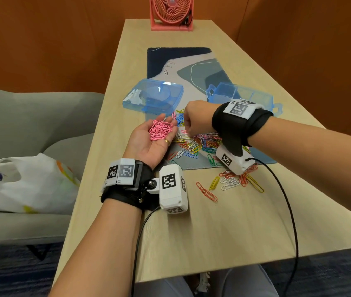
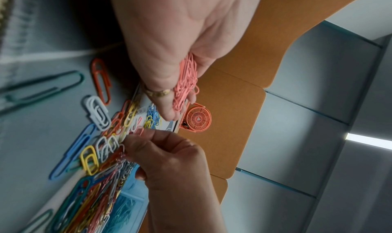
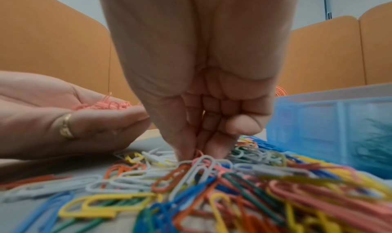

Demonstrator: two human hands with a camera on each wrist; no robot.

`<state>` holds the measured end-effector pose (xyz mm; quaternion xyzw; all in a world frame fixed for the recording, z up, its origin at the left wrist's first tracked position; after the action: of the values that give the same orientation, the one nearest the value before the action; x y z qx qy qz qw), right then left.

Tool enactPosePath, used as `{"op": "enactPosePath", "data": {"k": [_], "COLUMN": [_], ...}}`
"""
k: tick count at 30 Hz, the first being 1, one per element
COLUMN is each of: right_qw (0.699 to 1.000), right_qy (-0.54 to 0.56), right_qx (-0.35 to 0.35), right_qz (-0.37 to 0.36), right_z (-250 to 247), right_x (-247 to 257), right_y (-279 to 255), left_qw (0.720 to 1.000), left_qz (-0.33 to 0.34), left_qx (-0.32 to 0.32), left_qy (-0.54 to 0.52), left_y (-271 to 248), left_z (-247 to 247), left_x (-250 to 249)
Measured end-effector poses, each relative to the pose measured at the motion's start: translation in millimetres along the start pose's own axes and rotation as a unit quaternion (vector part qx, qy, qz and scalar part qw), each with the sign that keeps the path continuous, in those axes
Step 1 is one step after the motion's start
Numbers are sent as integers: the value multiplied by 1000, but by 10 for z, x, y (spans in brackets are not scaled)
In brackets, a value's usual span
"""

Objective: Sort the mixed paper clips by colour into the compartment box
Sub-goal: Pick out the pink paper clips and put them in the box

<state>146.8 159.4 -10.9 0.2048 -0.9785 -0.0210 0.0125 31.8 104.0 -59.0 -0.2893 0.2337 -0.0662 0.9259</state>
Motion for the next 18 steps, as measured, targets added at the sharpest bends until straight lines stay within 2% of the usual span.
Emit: {"op": "enactPosePath", "data": {"k": [5,10,18], "right_qw": [1000,998,1000], "right_qy": [19,57,13], "right_qx": [14,-5,2], "right_qz": [16,37,14], "right_z": [-51,-114,-37], "right_x": [-84,-108,16], "right_y": [-23,-3,35], "left_qw": [1000,1000,1000], "left_qz": [-3,3,-2], "left_qx": [2,0,-1], "left_qy": [-3,4,0], "left_y": [-3,-7,-28], "left_z": [-9,-5,3], "left_x": [-4,-1,-12]}}
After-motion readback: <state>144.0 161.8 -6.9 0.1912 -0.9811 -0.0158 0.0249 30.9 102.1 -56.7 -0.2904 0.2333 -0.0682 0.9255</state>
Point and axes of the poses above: each hand's wrist, its own y-axis towards the middle knuckle, its own z-axis out of the palm, x = y × z, the point moved 3 cm from there along y, towards the middle knuckle, and after that the axes turned 14 degrees about -x, right-handed, at the moved point
